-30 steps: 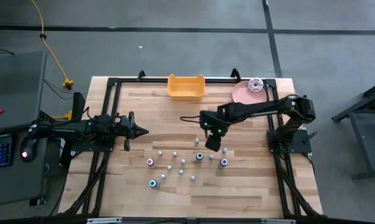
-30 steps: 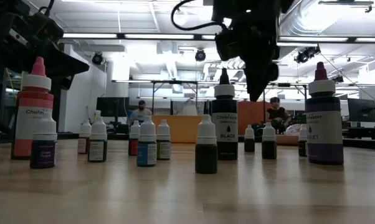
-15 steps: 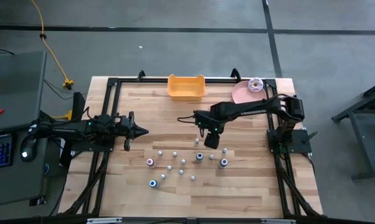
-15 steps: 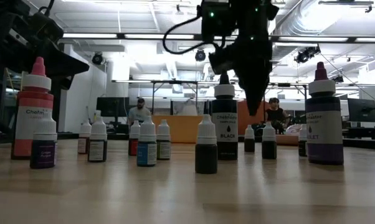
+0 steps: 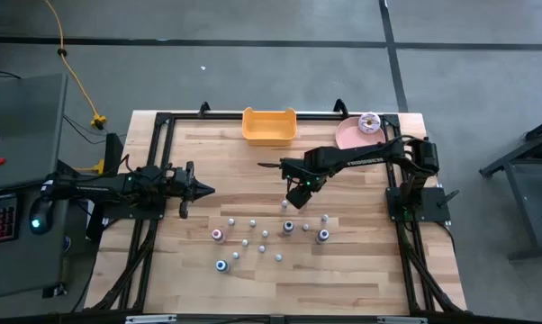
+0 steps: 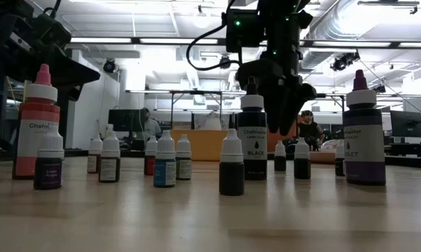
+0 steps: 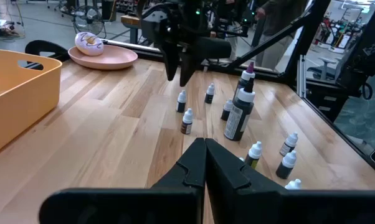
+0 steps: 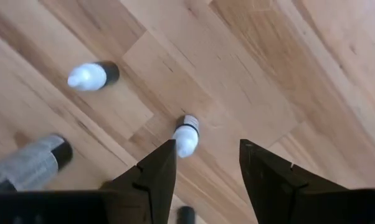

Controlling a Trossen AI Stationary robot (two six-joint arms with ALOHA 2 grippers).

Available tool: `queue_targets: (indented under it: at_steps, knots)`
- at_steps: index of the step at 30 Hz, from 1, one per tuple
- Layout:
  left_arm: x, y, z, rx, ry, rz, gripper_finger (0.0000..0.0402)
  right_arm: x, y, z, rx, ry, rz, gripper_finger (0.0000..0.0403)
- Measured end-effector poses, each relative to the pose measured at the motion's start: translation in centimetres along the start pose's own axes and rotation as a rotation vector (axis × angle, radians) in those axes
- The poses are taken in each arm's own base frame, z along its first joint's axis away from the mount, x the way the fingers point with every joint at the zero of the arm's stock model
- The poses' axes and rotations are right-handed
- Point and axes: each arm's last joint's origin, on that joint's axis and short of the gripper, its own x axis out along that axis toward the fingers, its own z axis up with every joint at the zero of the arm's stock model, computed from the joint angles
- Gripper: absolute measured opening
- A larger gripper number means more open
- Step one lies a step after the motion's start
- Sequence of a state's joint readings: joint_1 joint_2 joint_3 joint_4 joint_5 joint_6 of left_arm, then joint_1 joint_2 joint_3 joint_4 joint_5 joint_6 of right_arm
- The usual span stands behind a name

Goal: Pick & Place food coloring
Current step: Put the small violet food coloring bottle into the yellow bin

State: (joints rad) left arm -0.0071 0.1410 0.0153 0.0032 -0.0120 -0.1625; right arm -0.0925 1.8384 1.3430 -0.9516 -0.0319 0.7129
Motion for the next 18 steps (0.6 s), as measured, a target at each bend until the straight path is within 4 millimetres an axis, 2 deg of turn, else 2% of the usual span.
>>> queue_targets:
  at_steps: [7,18]
  knots:
    - [0.0,0.0,0.0,0.000,0.000,0.000,0.0001,1.5,0.4,0.4,0.039,0.024,0.016,0.0166]
    - [0.0,0.0,0.0,0.000,0.000,0.002,0.0001,1.7,0.5,0.2,0.048,0.077,0.046,0.0166]
